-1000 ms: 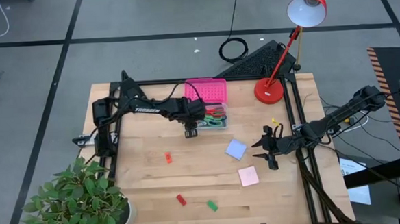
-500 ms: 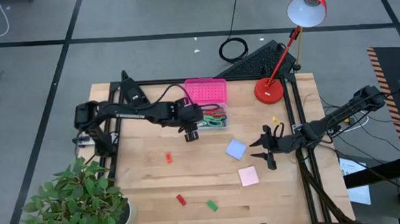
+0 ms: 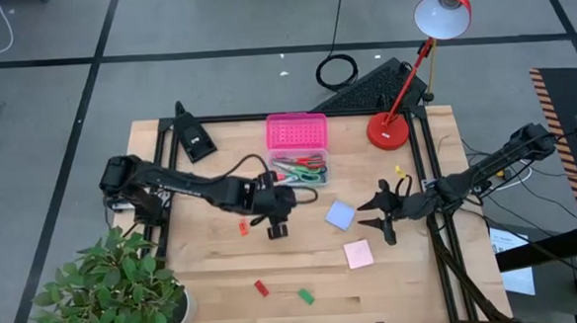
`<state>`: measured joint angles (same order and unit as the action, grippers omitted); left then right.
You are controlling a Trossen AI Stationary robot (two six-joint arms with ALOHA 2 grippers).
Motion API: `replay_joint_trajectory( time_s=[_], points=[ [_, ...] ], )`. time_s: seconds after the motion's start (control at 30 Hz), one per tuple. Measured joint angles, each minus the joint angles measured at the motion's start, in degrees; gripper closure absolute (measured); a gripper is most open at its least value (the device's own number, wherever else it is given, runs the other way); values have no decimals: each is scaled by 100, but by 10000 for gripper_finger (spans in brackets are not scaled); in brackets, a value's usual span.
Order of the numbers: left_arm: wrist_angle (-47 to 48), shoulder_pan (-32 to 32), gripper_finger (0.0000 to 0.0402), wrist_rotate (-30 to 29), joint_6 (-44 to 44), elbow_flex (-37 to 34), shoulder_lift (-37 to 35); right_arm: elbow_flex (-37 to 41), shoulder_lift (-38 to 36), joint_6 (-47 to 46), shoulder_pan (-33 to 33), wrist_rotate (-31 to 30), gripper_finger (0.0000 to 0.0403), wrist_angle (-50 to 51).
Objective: Pack school essentials
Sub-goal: Put the green eraser into the supply box
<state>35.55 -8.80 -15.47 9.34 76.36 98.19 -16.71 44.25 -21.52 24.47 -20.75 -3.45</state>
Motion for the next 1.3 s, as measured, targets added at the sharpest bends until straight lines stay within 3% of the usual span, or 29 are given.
replay_joint_trajectory(
  time_s=[0.5,0.7,0.97,1.13,1.3],
  points=[
    [-1398,-1231,231,41,-307,-45,13,-460,2,255,-122,-31,218,-233],
    [-2724,-1470,231,760,-462,-678,24,-860,2,502,-212,-39,218,-27],
    [-4610,-1772,231,791,-592,-1637,24,-1069,8,364,-191,-26,218,59],
    [-4792,-1935,228,632,-511,-1760,101,-1068,128,280,-72,-20,218,189],
    [-4843,-2028,196,599,-707,-1530,542,-1069,188,286,-72,-20,218,144]
  ],
)
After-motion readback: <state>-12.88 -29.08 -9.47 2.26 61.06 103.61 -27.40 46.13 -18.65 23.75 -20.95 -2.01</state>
